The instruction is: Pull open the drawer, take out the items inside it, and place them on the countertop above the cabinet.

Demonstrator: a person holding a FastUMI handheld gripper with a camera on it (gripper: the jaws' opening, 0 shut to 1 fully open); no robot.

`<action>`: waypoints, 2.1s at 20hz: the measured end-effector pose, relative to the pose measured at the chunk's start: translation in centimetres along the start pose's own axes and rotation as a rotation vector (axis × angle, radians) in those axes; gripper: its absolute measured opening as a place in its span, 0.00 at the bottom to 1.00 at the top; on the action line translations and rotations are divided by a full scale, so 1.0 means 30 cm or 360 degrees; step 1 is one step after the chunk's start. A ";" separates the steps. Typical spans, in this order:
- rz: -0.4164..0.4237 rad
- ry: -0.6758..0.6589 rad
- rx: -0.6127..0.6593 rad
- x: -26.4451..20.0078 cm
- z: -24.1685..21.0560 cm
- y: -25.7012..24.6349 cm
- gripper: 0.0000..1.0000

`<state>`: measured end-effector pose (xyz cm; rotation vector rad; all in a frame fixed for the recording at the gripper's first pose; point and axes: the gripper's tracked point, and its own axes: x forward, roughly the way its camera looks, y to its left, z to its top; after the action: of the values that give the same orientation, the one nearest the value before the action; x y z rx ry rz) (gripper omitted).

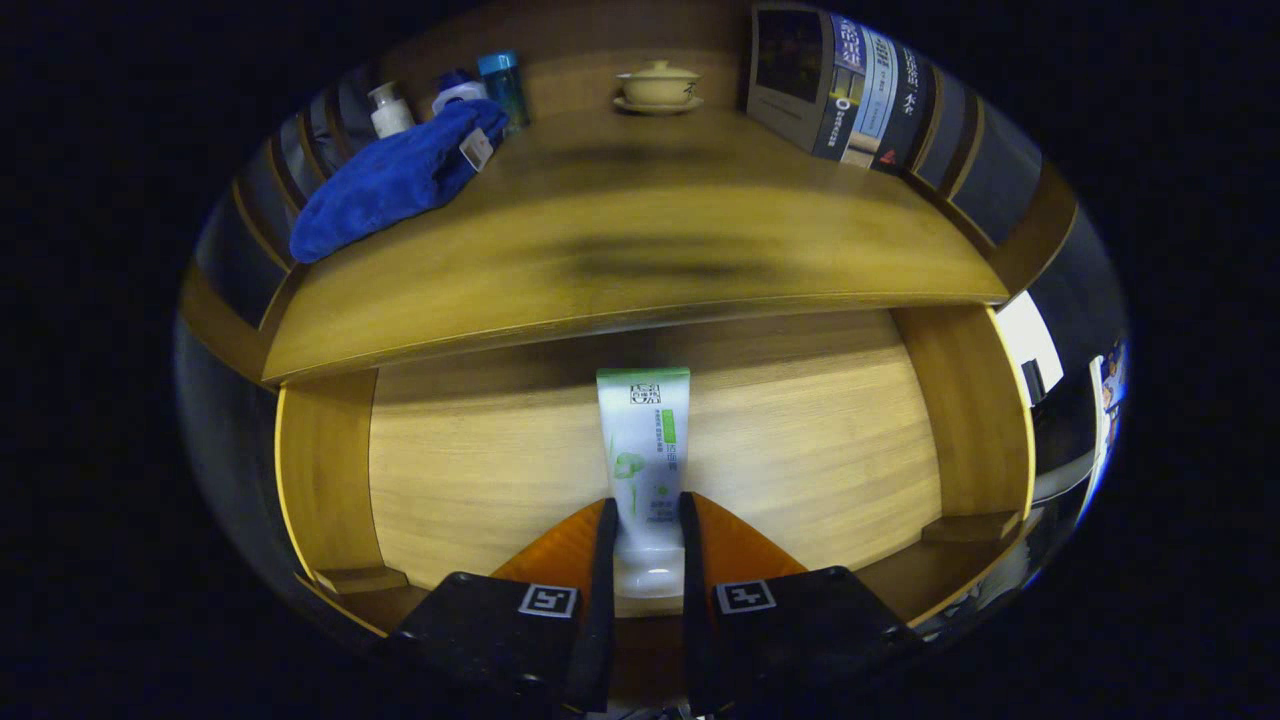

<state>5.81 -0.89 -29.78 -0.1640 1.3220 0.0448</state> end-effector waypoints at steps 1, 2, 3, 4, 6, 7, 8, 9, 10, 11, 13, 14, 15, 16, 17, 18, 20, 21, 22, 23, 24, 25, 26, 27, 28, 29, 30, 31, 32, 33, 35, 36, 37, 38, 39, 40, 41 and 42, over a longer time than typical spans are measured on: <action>0.0011 -0.0018 0.0003 -0.032 0.002 0.003 0.37; 0.0026 -0.0031 0.0000 -0.066 0.003 0.006 0.37; 0.0032 -0.0051 0.0000 -0.101 0.003 0.006 0.36; 0.0035 -0.0065 -0.0008 -0.138 0.005 0.000 0.37; 0.0033 -0.0094 -0.0033 -0.202 0.006 -0.009 0.37; 0.0033 -0.0107 -0.0045 -0.234 0.005 -0.012 0.37; 0.0035 -0.0117 -0.0057 -0.265 0.009 -0.014 0.37; 0.0037 -0.0132 -0.0064 -0.293 0.013 -0.019 0.37; 0.0042 -0.0150 -0.0070 -0.320 0.026 -0.016 0.37; 0.0044 -0.0176 -0.0076 -0.343 0.040 -0.016 0.37; 0.0042 -0.0220 -0.0078 -0.381 0.079 -0.015 0.37; 0.0046 -0.0231 -0.0079 -0.396 0.102 -0.011 0.37; 0.0045 -0.0251 -0.0085 -0.413 0.129 -0.005 0.37; 0.0037 -0.0277 -0.0094 -0.427 0.163 -0.003 0.36; 0.0030 -0.0306 -0.0098 -0.436 0.201 -0.002 0.37; 0.0032 -0.0334 -0.0104 -0.445 0.242 0.011 0.37; 0.0020 -0.0375 -0.0119 -0.446 0.309 0.024 0.36; 0.0011 -0.0388 -0.0132 -0.442 0.343 0.028 0.36; 0.0004 -0.0398 -0.0138 -0.437 0.371 0.036 0.36; 0.0003 -0.0405 -0.0135 -0.427 0.398 0.048 0.36; 0.0005 -0.0411 -0.0131 -0.413 0.424 0.063 0.36; 0.0006 -0.0407 -0.0128 -0.396 0.447 0.071 0.37; 0.0013 -0.0406 -0.0126 -0.381 0.467 0.085 0.36; 0.0025 -0.0410 -0.0126 -0.364 0.488 0.100 0.36; 0.0033 -0.0407 -0.0120 -0.347 0.505 0.112 0.37; 0.0037 -0.0402 -0.0116 -0.324 0.517 0.119 0.37; 0.0037 -0.0399 -0.0118 -0.307 0.531 0.124 0.37; 0.0038 -0.0402 -0.0117 -0.283 0.550 0.124 0.37; 0.0041 -0.0408 -0.0118 -0.265 0.572 0.127 0.37; 0.0047 -0.0415 -0.0128 -0.238 0.592 0.136 0.36; 0.0055 -0.0432 -0.0117 -0.197 0.627 0.141 0.36; 0.0062 -0.0435 -0.0105 -0.177 0.639 0.144 0.37; 0.0068 -0.0453 -0.0093 -0.167 0.653 0.143 0.36; 0.0069 -0.0464 -0.0091 -0.153 0.665 0.142 0.37; 0.0068 -0.0466 -0.0082 -0.137 0.671 0.142 0.36; 0.0064 -0.0460 -0.0081 -0.132 0.671 0.138 0.36; 0.0058 -0.0455 -0.0083 -0.127 0.665 0.137 0.39; 0.0048 -0.0468 -0.0089 -0.128 0.666 0.132 0.43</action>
<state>23.56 6.15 -21.70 -0.1777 1.0305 0.1271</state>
